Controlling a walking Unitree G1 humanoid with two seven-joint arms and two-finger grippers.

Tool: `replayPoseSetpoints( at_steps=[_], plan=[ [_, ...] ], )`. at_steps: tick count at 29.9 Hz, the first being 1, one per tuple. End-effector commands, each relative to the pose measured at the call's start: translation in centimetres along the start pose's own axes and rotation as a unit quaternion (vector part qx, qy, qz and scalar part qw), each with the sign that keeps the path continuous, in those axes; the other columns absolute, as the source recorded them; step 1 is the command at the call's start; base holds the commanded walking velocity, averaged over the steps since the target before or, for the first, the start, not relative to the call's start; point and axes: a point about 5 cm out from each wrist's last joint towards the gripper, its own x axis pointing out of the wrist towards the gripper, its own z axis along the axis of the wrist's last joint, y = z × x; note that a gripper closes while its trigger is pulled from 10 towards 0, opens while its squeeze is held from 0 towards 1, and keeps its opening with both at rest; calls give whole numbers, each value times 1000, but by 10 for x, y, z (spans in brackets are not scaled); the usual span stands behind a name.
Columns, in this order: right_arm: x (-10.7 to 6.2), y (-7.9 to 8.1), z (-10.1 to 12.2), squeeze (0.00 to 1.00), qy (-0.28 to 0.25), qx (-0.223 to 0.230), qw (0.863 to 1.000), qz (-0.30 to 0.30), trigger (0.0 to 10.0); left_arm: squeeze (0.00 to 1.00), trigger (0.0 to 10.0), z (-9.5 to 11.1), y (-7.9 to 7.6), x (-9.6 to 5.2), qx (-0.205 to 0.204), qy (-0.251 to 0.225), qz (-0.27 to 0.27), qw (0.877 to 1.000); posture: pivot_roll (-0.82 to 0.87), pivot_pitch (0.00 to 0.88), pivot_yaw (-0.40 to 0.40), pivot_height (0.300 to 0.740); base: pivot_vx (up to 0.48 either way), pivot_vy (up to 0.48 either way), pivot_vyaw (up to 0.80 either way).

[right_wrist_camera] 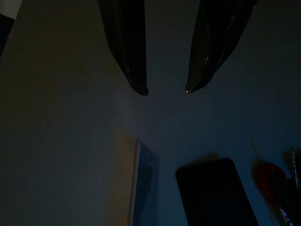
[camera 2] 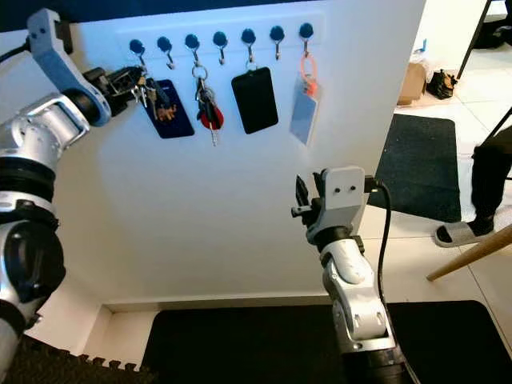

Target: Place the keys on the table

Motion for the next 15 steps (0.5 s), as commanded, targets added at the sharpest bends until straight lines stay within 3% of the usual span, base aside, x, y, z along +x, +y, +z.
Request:
replayPoseSetpoints(
  at_steps=[1, 7, 10, 15],
  plan=[
    [-3, 2, 0, 0, 2, 6, 1000, 1, 10000, 0, 10000, 29, 5, -11, 3, -36, -5, 999, 71, 266, 137, 740, 0, 0, 0],
    [-3, 2, 0, 0, 2, 6, 1000, 1, 10000, 0, 10000, 28, 2, -14, 17, -22, -29, 999, 72, 263, 138, 740, 0, 0, 0],
    [-3, 2, -1, 0, 2, 6, 1000, 2, 10000, 0, 10000, 17, 1, -17, 40, 12, -38, 998, 78, 260, 133, 740, 0, 0, 0],
    [-1, 3, -1, 0, 2, 8, 1000, 5, 10000, 0, 10000, 7, 0, -16, 45, 31, -37, 998, 80, 258, 130, 740, 0, 0, 0]
  ],
)
